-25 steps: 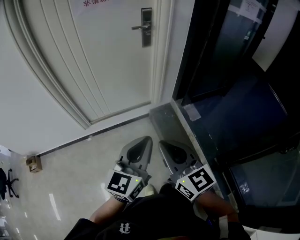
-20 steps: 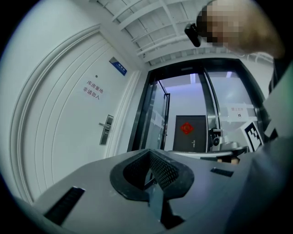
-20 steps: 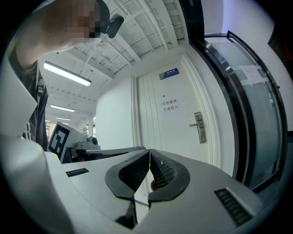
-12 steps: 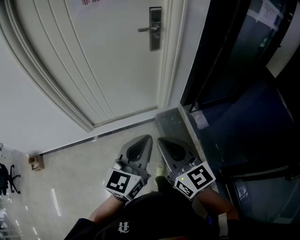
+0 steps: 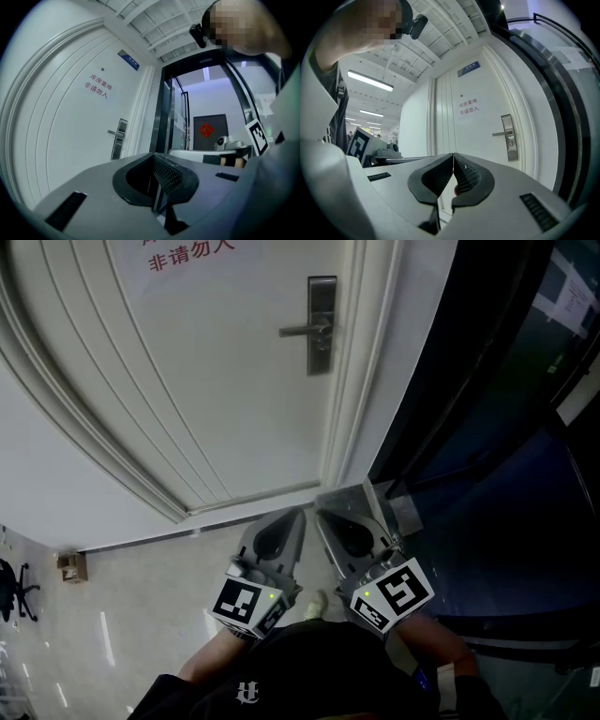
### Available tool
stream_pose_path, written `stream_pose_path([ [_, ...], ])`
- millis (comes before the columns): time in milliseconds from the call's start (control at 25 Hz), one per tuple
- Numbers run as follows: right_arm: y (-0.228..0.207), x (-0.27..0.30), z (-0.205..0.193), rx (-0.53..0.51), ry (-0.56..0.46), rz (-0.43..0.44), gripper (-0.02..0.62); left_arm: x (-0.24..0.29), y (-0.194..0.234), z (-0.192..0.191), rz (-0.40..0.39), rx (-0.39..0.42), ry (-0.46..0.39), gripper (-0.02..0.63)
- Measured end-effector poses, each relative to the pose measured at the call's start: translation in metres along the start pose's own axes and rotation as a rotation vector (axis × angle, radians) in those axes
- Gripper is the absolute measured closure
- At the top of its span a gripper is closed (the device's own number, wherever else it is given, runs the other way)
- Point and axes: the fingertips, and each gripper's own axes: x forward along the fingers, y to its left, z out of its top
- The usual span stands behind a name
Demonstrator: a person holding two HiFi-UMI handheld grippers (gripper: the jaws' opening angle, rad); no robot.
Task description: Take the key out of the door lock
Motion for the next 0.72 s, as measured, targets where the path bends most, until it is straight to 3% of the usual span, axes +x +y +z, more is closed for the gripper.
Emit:
stream_pose_path([
  [560, -0.080, 0.050, 0.006, 0.004, -0.007, -0.027, 0.580, 0.084, 0.044, 0.010, 0.031, 0.006, -0.010, 0.598],
  [720, -0.105, 0.073, 0.003, 0.010, -0.007, -0.053, 0.580, 0.111, 0.062, 0.010, 0.005, 0.019, -0.022, 0.598],
])
